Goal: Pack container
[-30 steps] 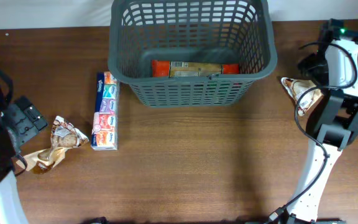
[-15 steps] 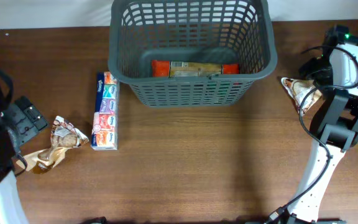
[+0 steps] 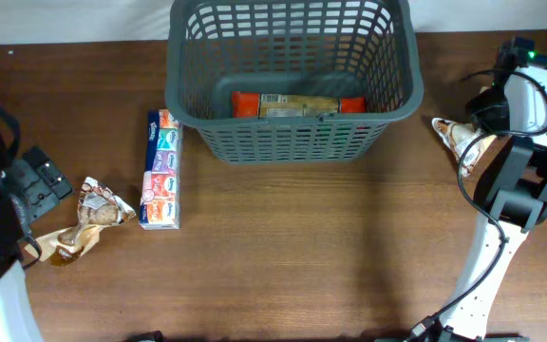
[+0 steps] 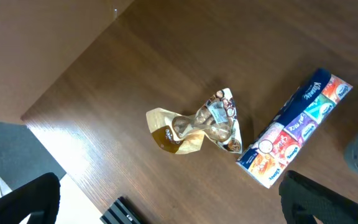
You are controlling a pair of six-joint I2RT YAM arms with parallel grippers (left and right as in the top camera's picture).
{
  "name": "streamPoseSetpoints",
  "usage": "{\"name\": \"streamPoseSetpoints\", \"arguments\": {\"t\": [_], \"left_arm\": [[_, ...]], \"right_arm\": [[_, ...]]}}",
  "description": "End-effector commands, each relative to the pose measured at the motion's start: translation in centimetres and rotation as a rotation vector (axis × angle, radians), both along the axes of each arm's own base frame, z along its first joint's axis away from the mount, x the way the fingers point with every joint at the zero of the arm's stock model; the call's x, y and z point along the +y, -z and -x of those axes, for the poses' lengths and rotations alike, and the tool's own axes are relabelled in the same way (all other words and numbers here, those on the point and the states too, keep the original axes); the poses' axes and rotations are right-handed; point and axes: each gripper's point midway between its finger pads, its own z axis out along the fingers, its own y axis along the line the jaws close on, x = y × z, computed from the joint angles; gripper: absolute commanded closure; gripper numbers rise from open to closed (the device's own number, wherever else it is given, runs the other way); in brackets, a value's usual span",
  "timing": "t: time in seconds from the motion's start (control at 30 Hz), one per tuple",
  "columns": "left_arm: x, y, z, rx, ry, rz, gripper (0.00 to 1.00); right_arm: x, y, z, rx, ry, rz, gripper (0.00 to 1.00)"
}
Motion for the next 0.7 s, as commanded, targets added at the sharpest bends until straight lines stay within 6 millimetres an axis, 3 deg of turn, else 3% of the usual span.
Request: {"name": "streamPoseSetpoints", "arguments": {"t": [0.0,0.43,0.57,0.67], "left_arm": [[0.1,-0.3,0.3,-0.004,0.005,-0.009,0.01],[0.1,-0.3,0.3,-0.004,0.005,-0.008,0.01],[0.1,-0.3,0.3,-0.004,0.005,-0.008,0.01],[0.1,-0.3,0.3,-0.004,0.005,-0.008,0.01]], "right_arm": [[0.6,0.5,0.0,0.006,-0.002,-0.019,0.96],[0.6,0.0,0.2,0.028,-0.055,0.017,0.96],[0.3,-2.0,-0.1,0.01,-0.069,0.072,0.96],[0.3,-4.6,-0.9,-0.05,-0.069,0.092,0.96]]}}
